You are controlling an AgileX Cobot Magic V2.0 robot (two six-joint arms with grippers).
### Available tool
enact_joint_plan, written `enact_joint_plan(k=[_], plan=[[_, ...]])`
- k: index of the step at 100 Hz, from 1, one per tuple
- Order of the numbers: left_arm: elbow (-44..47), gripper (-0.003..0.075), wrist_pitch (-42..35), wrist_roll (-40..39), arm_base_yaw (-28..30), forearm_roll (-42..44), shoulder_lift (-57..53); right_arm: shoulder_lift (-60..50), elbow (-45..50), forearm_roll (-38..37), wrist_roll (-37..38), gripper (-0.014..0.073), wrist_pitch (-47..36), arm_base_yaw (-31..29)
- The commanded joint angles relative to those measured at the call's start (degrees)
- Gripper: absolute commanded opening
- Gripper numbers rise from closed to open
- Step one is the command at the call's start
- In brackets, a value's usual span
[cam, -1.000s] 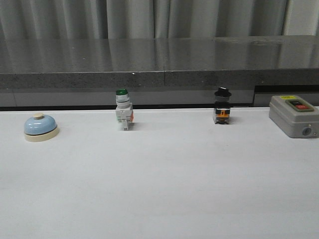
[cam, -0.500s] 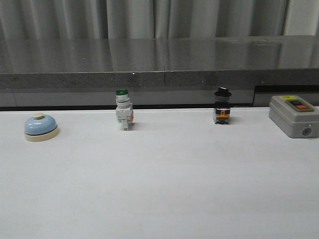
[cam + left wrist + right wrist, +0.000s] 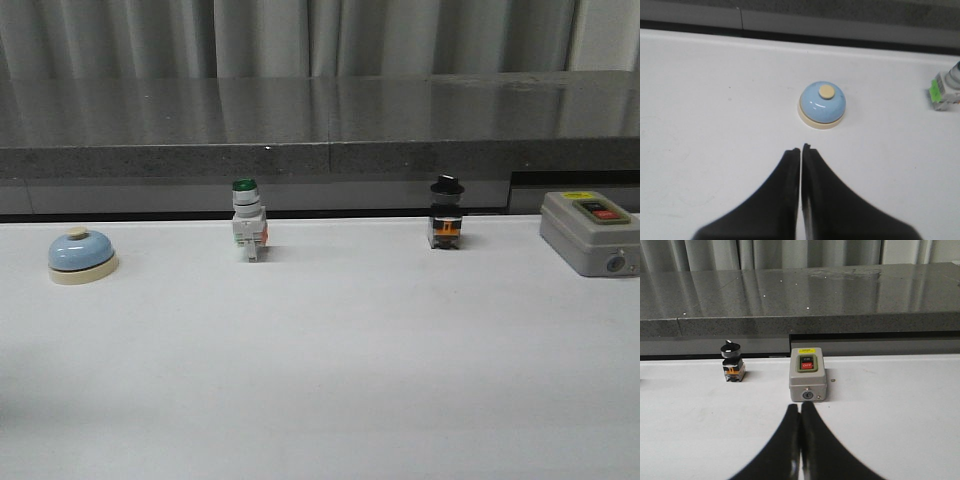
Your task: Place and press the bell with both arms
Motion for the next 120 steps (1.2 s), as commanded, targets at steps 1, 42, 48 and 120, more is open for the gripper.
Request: enact_joint_plan(k=[1,42,48,120], plan=[[-5.98,0.0155,-0.25,1.04,-0.05,-0.12,3.34,-0.76,-0.83,0.06,-0.17,-0.006,-4.37,-0.43],[-25.13,0.064,11.84,1.04,-0.42,-0.49,20.61,-0.76,-0.83,0.06,-0.17,-0.006,-4.37,-0.43],[-28.39,0.064,14.08,1.04,-1.1,-0.49,22.76,-0.76,-0.83,0.06,-0.17,-0.006,-4.37,-0.43],[-52.32,0.0639,31.42,0.94,-2.98,2.38,47.49,-0.76,-0.83,0.06,-0.17,-0.006,-4.37,-0.43]])
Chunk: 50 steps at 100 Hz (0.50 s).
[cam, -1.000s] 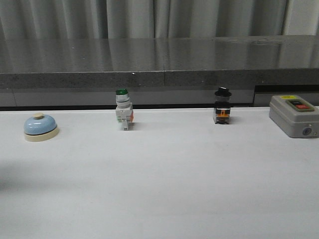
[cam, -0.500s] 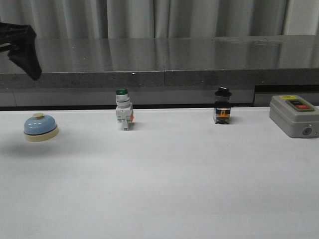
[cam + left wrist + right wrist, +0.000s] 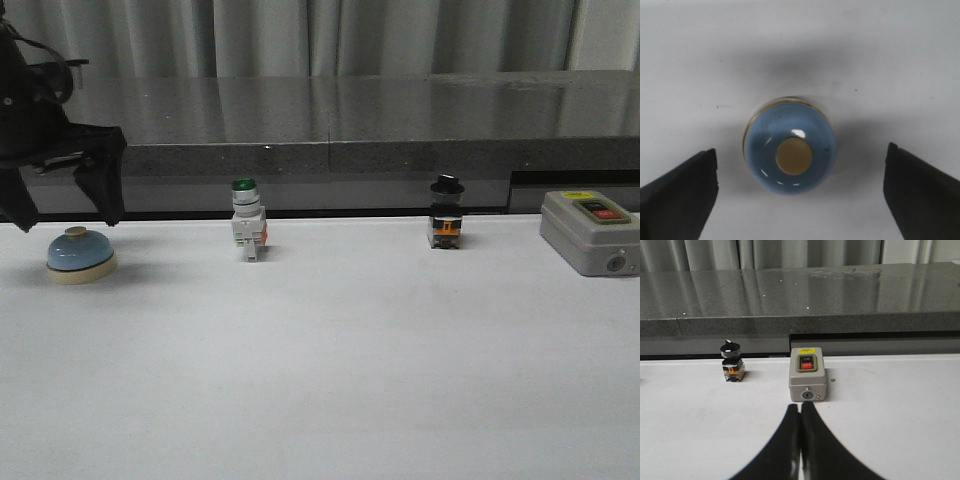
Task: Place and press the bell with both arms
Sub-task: 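Lower the left gripper over the blue bell and close on it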
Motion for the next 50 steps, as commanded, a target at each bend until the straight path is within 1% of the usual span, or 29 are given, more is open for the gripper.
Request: enact_joint_plan(k=[1,27,36,43,50], plan=[[-2.46,0.0639,-0.71,-0.01,-0.24,0.53,-1.78,-0.76,-0.83,0.06,-0.17,-0.006,-4.37,-0.43],[-3.22,0.0631,0.11,-0.01,-0.24,0.91,1.85,-0.76,-0.83,0.06,-0.17,-0.006,-4.37,-0.43],[-3.22,0.0592,-0.13,-0.01,-0.24,1.0,1.95,-0.76,-0.83,0.06,-0.17,-0.006,-4.37,-0.43],[-3.37,0.054,-0.22,-0.01,-0.24,1.0,1.95,-0.76,-0.83,0.06,-0.17,-0.006,-4.37,-0.43],[-3.37,0.0473,-0.37,-0.01,-0.24,1.0,1.95,-0.76,-0.83,0.06,-0.17,-0.006,-4.37,-0.43]])
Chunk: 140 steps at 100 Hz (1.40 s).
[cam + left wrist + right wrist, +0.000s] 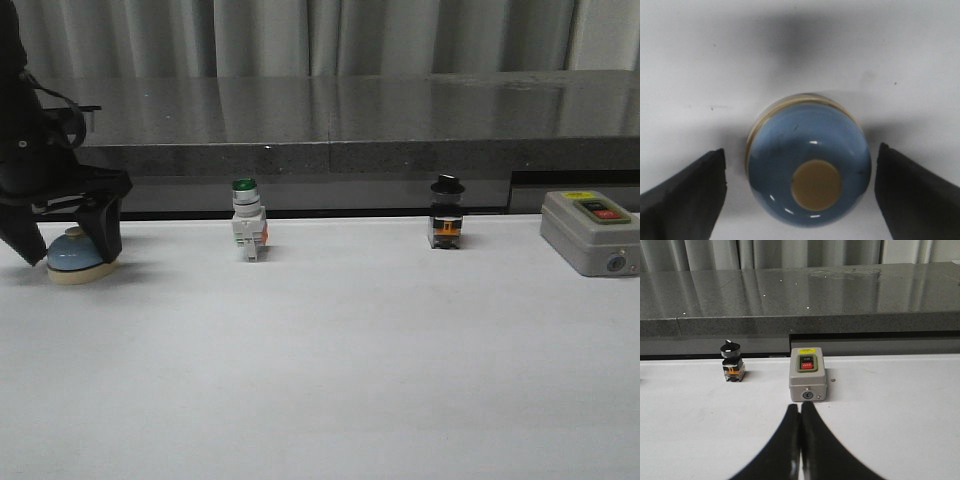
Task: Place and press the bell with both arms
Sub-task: 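Lower the left gripper over the blue bell and close on it, then lift the bell with the left gripper and carry it toward the table center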
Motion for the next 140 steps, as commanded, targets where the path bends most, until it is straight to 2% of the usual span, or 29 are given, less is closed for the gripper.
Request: enact_joint_plan(k=[1,10,18,51,71,92,102,140], plan=[[-1.89,0.0459,-0.88,-0.01,-0.24,-0.21,-3.24,-0.76,-0.83,0.06,-0.17,-0.006,-4.37,-0.43],[-2.41,0.038,-0.88,-0.01,-0.24,-0.21,-3.24,-0.76,-0.83,0.06,-0.17,-0.006,-4.37,-0.43],[-3.48,0.0346,-0.68,-0.01,-0.4,-0.21,-3.24,-0.76,-0.83,0.06,-0.17,-0.006,-4.37,-0.43],[-12.37,0.0345,2.39,-0.01,-5.1,-0.21,-5.51,-0.76,-0.83,0.06,-0.17,-0.006,-4.37,-0.43],[-19.73,0.0321,9.31,-0.01,-10.32,4.42,-6.24,-0.76,-0.83,0.06,-0.17,-0.006,-4.37,-0.43],[-25.07,0.0321,11.7,-0.37,-14.36,3.56,-6.24,-0.76,-0.83,0.06,-0.17,-0.006,-4.37,-0.43],[-26.2,0.0321,13.69,-0.37,-17.12,3.77,-6.24,-0.76,-0.83,0.06,-0.17,-0.006,-4.37,-0.43],[-26.33,0.0321,13.7,-0.37,-28.14,3.77,-6.24,-0.76,-0.83,0.06,-0.17,-0.006,-4.37,-0.43]])
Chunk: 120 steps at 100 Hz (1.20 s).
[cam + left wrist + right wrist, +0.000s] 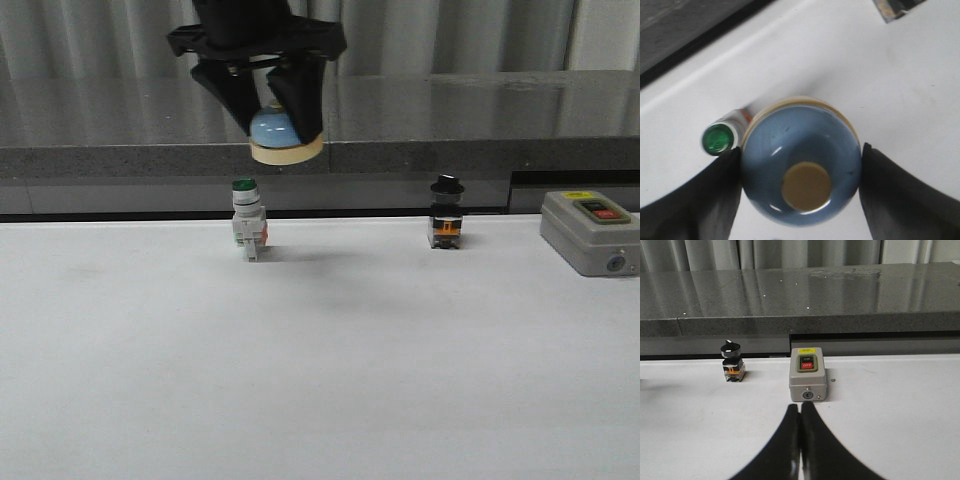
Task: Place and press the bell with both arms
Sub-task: 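Lift the bell with the left gripper and carry it toward the table center, then set the bell down nearer the robot and open the left gripper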
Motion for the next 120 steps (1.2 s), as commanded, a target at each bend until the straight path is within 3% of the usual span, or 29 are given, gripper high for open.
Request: enact_joint_plan(k=[1,40,89,98,111,120], plan=[[-2.08,0.0321,-1.47,-0.37,-2.28,-0.54,-4.13,-0.76,-0.83,0.06,-0.17,-0.006,-4.37,-0.43],[3.32,0.0321,-3.61,-2.03,-8.01,-2.55,-4.03,-0.76,-0.83,0.06,-0.17,-0.006,-4.37,-0.43],[18.91,0.033,-12.74,-2.03,-8.18,-6.6,-4.03,-0.76,-0.83,0.06,-0.17,-0.006,-4.37,-0.43],[19.82,0.0389,-13.46,-2.03,-8.18,-6.86,-4.03,-0.76,-0.83,0.06,-0.17,-0.006,-4.37,-0.43],[19.82,0.0558,-14.15,-2.03,-8.18,-7.15,-4.03,-0.76,-0.83,0.06,-0.17,-0.006,-4.37,-0.43],[19.82,0.0588,-14.05,-2.03,-8.18,-7.15,-4.03,-0.76,-0.83,0.06,-0.17,-0.006,-4.37,-0.43]])
